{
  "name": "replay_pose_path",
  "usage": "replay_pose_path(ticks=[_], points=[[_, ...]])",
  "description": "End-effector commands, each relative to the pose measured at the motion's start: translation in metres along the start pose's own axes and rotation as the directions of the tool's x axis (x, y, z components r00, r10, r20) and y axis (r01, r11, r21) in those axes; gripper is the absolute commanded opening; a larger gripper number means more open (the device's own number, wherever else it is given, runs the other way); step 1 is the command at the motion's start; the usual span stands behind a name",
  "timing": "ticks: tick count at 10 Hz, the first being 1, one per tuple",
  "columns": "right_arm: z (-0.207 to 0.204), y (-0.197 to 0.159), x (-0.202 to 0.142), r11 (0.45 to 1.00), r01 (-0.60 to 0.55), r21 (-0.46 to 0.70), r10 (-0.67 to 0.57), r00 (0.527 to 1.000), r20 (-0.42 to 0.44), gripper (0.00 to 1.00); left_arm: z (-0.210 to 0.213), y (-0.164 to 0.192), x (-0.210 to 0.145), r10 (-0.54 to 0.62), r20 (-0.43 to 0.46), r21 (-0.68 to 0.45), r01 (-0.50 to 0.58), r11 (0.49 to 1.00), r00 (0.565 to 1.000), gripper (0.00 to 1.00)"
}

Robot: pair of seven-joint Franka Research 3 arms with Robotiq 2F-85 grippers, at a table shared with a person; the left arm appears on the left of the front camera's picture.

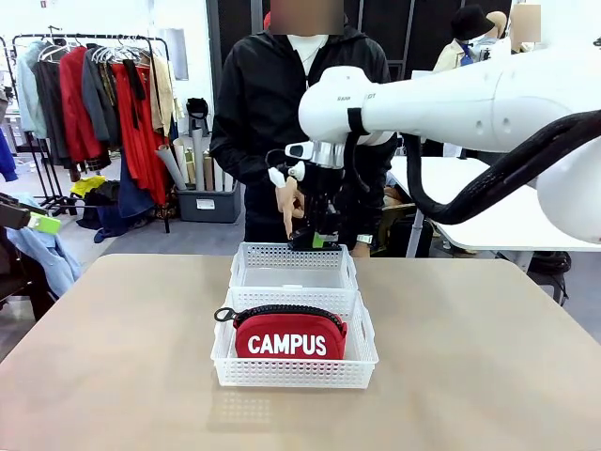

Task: Distribute items into two baskets.
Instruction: Place the picked Stapler into the Organizing basket as instructed by the person.

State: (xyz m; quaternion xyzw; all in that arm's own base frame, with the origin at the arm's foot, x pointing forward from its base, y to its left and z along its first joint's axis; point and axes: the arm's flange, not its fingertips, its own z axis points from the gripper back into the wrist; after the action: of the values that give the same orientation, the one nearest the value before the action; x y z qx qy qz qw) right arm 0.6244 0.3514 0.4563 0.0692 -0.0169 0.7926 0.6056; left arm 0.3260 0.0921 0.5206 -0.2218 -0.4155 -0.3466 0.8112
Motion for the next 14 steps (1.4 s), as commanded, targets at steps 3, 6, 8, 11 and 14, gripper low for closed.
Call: replay_pose_path(ticks=[3,6,8,11,14], points=[[-0.012,-0.011,0.012,0.999,0.04,0.004,-0.04,0.998,-0.05,0.0,-0.001,0.002,0.0,-0.012,0.02,-0.008,0.012,1.0,1.0,1.0],[-0.032,-0.008,0.01,0.998,0.065,0.006,-0.064,0.996,-0.066,0.0,-0.001,0.002,0.0,-0.012,0.02,-0.008,0.012,1.0,1.0,1.0],[-0.041,-0.008,0.005,0.995,0.091,-0.037,-0.094,0.993,-0.072,0.0,-0.001,0.002,0.0,-0.012,0.02,-0.008,0.012,1.0,1.0,1.0],[-0.06,-0.015,-0.003,0.991,0.131,-0.042,-0.133,0.989,-0.057,0.0,-0.001,0.002,0.0,-0.012,0.02,-0.008,0.012,1.0,1.0,1.0],[-0.078,-0.017,-0.009,0.986,0.152,-0.07,-0.155,0.987,-0.042,0.0,-0.001,0.002,0.0,-0.012,0.02,-0.008,0.012,1.0,1.0,1.0]])
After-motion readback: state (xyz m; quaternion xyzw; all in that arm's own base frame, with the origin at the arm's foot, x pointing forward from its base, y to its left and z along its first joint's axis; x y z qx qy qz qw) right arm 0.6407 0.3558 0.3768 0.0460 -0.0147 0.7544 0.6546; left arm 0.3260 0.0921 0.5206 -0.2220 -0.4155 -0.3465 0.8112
